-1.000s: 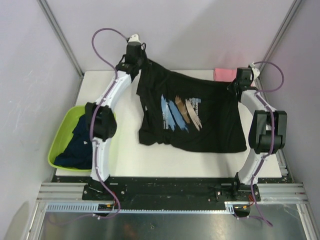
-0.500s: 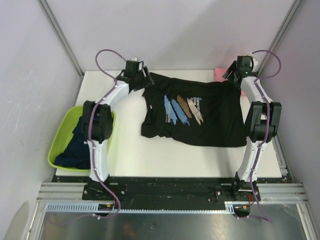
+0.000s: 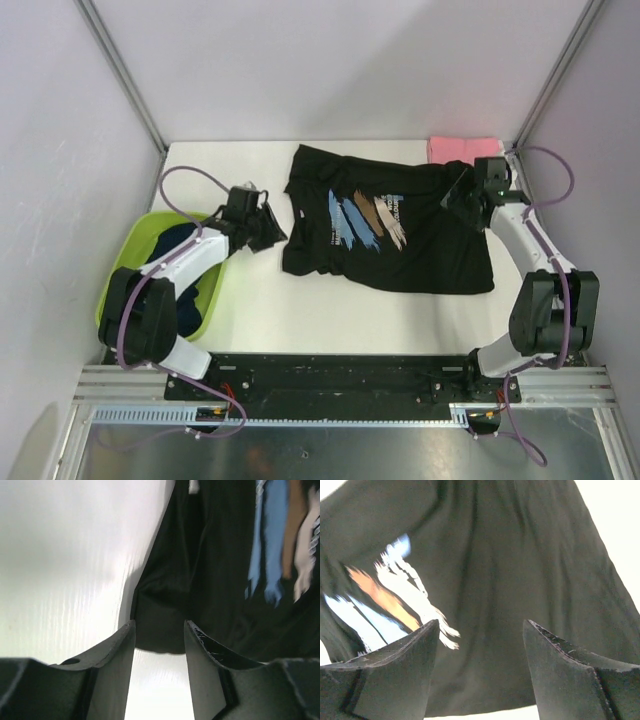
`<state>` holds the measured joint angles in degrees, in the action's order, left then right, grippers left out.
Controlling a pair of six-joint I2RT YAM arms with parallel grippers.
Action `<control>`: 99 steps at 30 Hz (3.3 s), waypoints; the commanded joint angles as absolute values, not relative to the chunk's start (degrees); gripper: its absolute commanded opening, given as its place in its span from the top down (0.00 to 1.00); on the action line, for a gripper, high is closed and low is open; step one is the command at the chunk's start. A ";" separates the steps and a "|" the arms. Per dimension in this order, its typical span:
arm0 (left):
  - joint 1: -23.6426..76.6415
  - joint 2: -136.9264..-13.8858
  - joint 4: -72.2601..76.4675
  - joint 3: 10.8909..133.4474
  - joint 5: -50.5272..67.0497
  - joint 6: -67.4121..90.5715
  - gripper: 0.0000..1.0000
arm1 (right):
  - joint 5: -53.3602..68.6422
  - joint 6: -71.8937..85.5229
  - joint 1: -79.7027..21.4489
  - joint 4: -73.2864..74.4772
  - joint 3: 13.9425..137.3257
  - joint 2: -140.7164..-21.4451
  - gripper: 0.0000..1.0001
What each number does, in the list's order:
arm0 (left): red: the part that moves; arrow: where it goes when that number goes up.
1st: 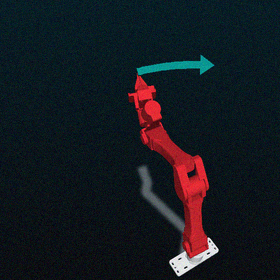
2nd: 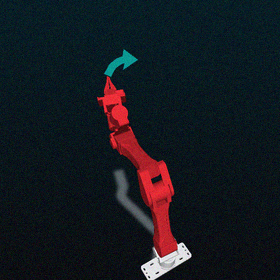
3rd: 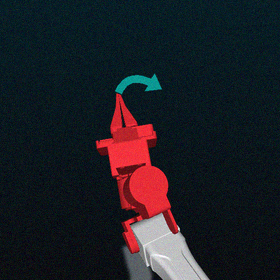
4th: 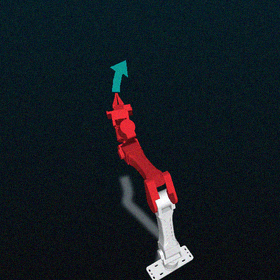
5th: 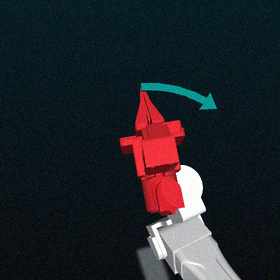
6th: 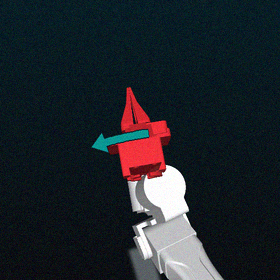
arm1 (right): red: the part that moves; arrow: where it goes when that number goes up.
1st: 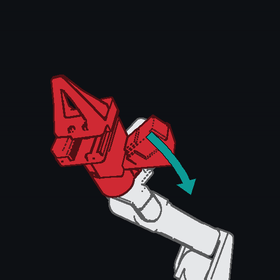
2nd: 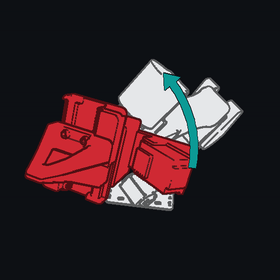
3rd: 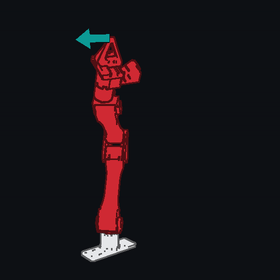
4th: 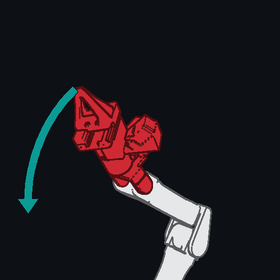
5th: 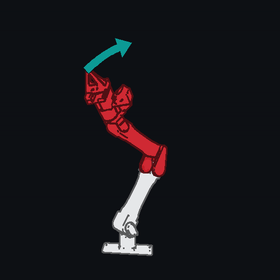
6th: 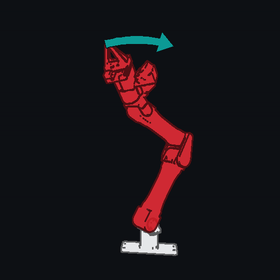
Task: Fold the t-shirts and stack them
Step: Flatten out the tshirt
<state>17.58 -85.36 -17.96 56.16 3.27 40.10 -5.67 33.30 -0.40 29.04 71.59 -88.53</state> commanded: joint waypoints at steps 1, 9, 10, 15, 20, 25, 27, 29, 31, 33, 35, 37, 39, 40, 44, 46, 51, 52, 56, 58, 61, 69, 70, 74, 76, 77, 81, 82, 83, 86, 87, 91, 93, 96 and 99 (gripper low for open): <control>20.55 -85.84 -17.06 54.33 6.35 38.72 0.51 | -4.25 34.81 -2.87 29.63 63.50 -82.25 0.28; 22.40 -92.26 -16.62 60.24 4.40 36.31 0.59 | -7.36 35.27 -3.87 27.04 52.35 -76.05 0.30; 22.98 -93.55 -16.75 61.63 4.13 35.74 0.59 | -7.63 35.30 -3.87 26.84 51.79 -76.08 0.30; 26.28 -98.45 -17.18 65.61 1.00 33.83 0.60 | -9.22 35.05 -3.30 25.57 50.17 -77.30 0.30; 28.42 -102.37 -19.63 68.69 -3.79 32.41 0.60 | -8.37 35.14 -3.08 23.87 49.10 -78.92 0.30; 30.18 -105.92 -21.87 71.78 -9.40 30.59 0.57 | -7.75 35.05 -2.87 22.33 48.54 -80.44 0.30; 30.42 -106.70 -22.39 72.44 -11.67 30.46 0.56 | -7.58 34.85 -2.74 21.98 48.48 -81.13 0.30; 30.59 -106.96 -22.98 72.84 -14.12 30.44 0.56 | -7.54 34.57 -2.66 21.60 48.33 -81.85 0.30; 30.61 -107.14 -23.50 73.01 -15.75 30.22 0.56 | -7.51 34.40 -2.47 21.29 48.12 -82.36 0.30; 30.66 -107.71 -23.78 73.67 -16.22 29.70 0.57 | -7.28 34.31 -2.29 20.75 47.84 -82.90 0.30; 30.67 -108.42 -24.05 74.21 -16.45 29.33 0.58 | -7.05 34.31 -2.18 20.33 47.58 -83.41 0.31; 30.67 -109.11 -24.27 74.56 -16.57 29.33 0.60 | -6.84 34.28 -2.06 19.96 47.38 -83.76 0.31; 30.72 -109.59 -24.48 74.74 -17.06 29.41 0.61 | -6.74 34.24 -1.97 19.60 47.20 -84.22 0.31; 30.65 -109.72 -24.55 74.81 -17.32 29.52 0.63 | -6.71 34.21 -1.91 19.47 47.11 -84.52 0.31; 30.56 -109.18 -24.81 75.36 -19.97 29.43 0.73 | -6.71 33.97 -1.61 19.01 46.73 -85.53 0.31; 30.21 -108.75 -24.88 75.77 -21.69 29.22 0.82 | -6.69 33.83 -1.41 18.68 46.51 -85.87 0.31; 28.21 -108.70 -25.32 77.45 -23.59 28.68 0.99 | -6.78 33.48 -0.76 18.53 46.20 -87.03 0.31; 27.77 -108.71 -25.41 77.88 -24.01 28.62 1.00 | -6.82 33.53 -0.60 18.54 46.17 -87.24 0.31; 25.02 -109.20 -25.55 80.44 -24.24 28.61 1.00 | -6.88 33.55 -0.45 18.14 46.14 -88.28 0.31; 23.35 -110.14 -25.55 82.58 -23.48 28.18 1.00 | -6.53 33.68 -0.42 17.85 46.14 -88.80 0.31; 21.63 -112.02 -25.50 86.02 -21.84 26.81 1.00 | -6.47 33.70 0.75 17.76 46.14 -89.40 0.31; 19.62 -114.44 -25.54 93.75 -14.37 24.61 0.81 | -7.23 33.53 1.67 19.01 46.15 -88.13 0.31; 19.56 -113.95 -25.52 93.85 -13.51 24.70 0.72 | -8.14 33.60 1.89 19.61 46.15 -87.18 0.31; 19.51 -109.75 -25.58 91.93 -9.42 26.11 0.45 | -9.05 34.15 4.64 22.80 46.14 -83.33 0.30; 19.58 -106.54 -25.69 89.45 -7.83 27.14 0.41 | -9.12 34.29 6.32 24.46 46.08 -81.04 0.30; 19.63 -104.60 -25.72 87.53 -7.03 27.98 0.41 | -9.22 34.33 7.12 25.28 45.98 -79.76 0.30; 20.52 -96.83 -25.65 77.93 -5.20 31.66 0.51 | -9.60 34.44 9.77 28.90 45.55 -74.42 0.30; 20.90 -95.04 -25.65 74.69 -4.97 33.19 0.54 | -9.94 34.58 10.12 29.74 45.32 -73.47 0.30; 21.35 -93.49 -25.57 71.80 -4.55 34.66 0.57 | -10.33 34.78 10.42 30.47 44.90 -72.68 0.30; 23.15 -89.74 -24.80 64.34 -3.51 37.68 0.64 | -9.76 35.36 12.79 31.65 42.58 -70.60 0.33; 23.88 -88.77 -24.26 62.27 -3.29 38.22 0.66 | -8.57 35.43 13.96 31.42 41.55 -70.10 0.33; 25.95 -87.52 -21.35 56.92 -1.72 39.74 0.70 | -3.57 35.76 17.60 30.14 38.45 -70.24 0.36; 26.64 -88.21 -19.71 55.45 -0.80 40.61 0.72 | -2.63 35.90 18.09 29.71 37.69 -70.69 0.36; 28.22 -90.35 -17.40 54.83 2.26 42.09 0.71 | -2.98 35.97 18.25 29.17 36.98 -70.90 0.36; 30.31 -92.91 -15.21 55.09 3.52 43.58 0.66 | -3.44 35.45 18.69 28.75 36.44 -71.39 0.36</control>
